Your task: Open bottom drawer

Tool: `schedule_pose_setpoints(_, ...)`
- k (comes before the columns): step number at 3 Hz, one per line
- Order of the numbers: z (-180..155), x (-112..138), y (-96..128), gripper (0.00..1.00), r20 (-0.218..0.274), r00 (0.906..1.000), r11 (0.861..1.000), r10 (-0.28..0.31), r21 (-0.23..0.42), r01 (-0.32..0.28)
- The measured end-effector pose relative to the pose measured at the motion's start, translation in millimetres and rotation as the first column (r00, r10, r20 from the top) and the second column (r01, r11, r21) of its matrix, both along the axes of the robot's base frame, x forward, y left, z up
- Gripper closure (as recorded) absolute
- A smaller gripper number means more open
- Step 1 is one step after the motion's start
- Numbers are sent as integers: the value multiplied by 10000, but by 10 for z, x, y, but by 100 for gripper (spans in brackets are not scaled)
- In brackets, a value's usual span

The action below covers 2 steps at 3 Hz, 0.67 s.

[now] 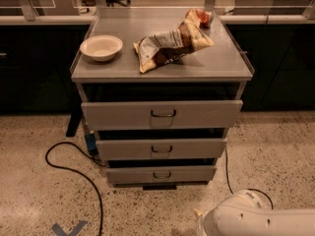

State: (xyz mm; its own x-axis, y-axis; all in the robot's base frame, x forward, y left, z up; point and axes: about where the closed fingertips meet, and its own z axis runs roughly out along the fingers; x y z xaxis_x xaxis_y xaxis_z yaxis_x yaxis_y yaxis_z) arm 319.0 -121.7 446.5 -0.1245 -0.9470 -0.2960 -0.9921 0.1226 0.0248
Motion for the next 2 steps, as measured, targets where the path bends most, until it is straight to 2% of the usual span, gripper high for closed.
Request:
schedule_pose_setpoints(1,-22,-43,-2,0,297,9995,9997,49,-237,-42)
schedule_pose_setpoints(2,-249,9,-90,0,627,9972,9990,-408,-181,420)
